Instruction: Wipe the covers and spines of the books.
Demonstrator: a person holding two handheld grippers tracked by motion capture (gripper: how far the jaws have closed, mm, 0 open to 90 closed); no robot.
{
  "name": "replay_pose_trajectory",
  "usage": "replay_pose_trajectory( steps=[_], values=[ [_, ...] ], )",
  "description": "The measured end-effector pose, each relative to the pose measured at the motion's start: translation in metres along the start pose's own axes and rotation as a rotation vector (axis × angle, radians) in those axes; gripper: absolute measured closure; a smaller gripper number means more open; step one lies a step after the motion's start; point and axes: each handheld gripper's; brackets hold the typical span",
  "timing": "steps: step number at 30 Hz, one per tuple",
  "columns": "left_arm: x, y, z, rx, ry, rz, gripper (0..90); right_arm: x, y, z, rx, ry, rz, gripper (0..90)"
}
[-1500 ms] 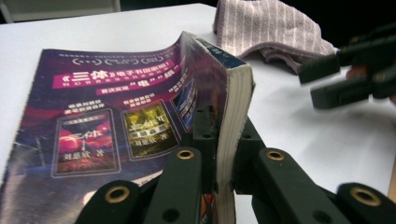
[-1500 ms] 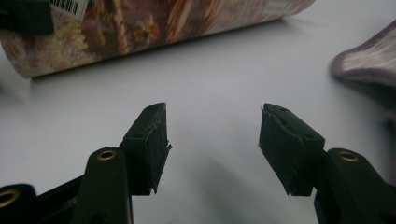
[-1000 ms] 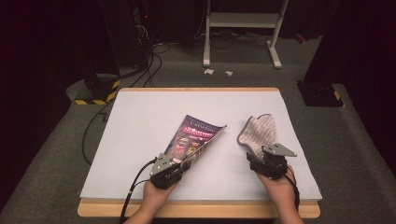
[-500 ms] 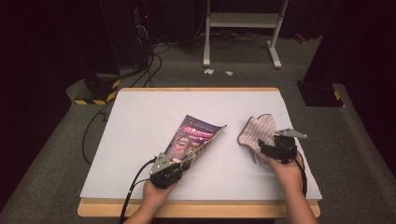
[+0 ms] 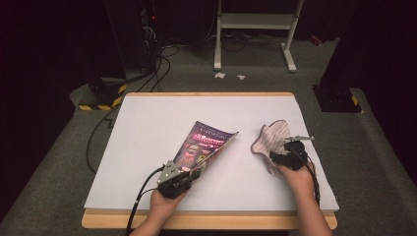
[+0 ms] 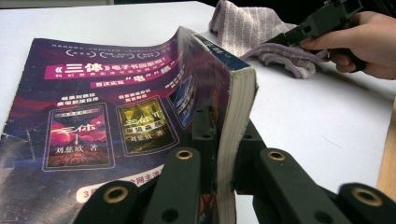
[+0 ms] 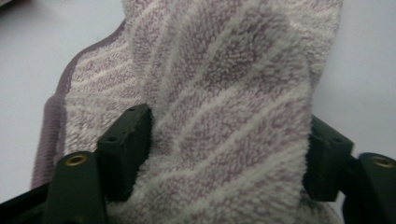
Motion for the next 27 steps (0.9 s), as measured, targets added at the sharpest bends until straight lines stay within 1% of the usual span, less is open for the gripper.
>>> replay_pose_trajectory(
  steps=[2,3,5,6,8,10,12,14,16,19,20,22,24,27],
  values=[
    [0.000,0.000,0.000,0.000,0.001,-0.001,82.7,-0.003,0.002,0.000,0.010,0.017,-0.013,43.0],
    [0.001,0.000,0.000,-0.001,-0.001,0.000,82.7,-0.006,0.003,0.001,0.014,0.032,-0.026,49.9],
    [0.001,-0.001,0.000,-0.004,-0.007,-0.003,82.7,-0.013,0.004,0.000,0.020,0.077,-0.021,61.1],
    [0.001,-0.001,0.000,-0.004,-0.008,-0.004,82.7,-0.016,0.004,-0.001,0.024,0.099,-0.014,64.8],
    [0.002,-0.001,0.001,-0.005,-0.008,-0.002,82.7,-0.019,0.006,-0.001,0.039,0.123,-0.008,69.3],
    [0.002,-0.001,0.001,-0.005,-0.010,-0.001,82.7,-0.022,0.010,-0.001,0.069,0.123,-0.018,70.8],
    [0.002,-0.002,0.001,-0.004,-0.007,-0.001,82.7,-0.027,0.019,-0.001,0.126,0.129,-0.032,70.9],
    [0.002,-0.002,0.002,-0.009,-0.013,-0.002,82.7,-0.035,0.029,-0.002,0.189,0.139,-0.039,70.8],
    [0.003,-0.002,0.002,-0.009,-0.014,-0.003,82.7,-0.042,0.037,-0.006,0.240,0.151,-0.048,70.9],
    [0.003,-0.002,0.002,-0.009,-0.012,-0.003,82.7,-0.056,0.045,-0.012,0.302,0.155,-0.069,70.8],
    [0.003,-0.002,0.002,-0.009,-0.012,-0.002,82.6,-0.061,0.047,-0.015,0.320,0.161,-0.065,70.9],
    [0.003,-0.002,0.002,-0.009,-0.012,-0.002,82.7,-0.069,0.048,-0.020,0.350,0.175,-0.050,70.9],
    [0.003,-0.002,0.002,-0.009,-0.013,-0.003,82.6,-0.076,0.045,-0.026,0.362,0.185,-0.019,70.8],
    [0.003,-0.002,0.002,-0.009,-0.011,-0.002,82.7,-0.078,0.033,-0.036,0.367,0.173,-0.002,70.8]
  ],
)
Point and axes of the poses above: each handheld gripper's, and its own axes: y roughly backward along the jaws, z roughly out of its underside, x roughly to its right, and after that the axes turned 9 degrees about y, right-handed
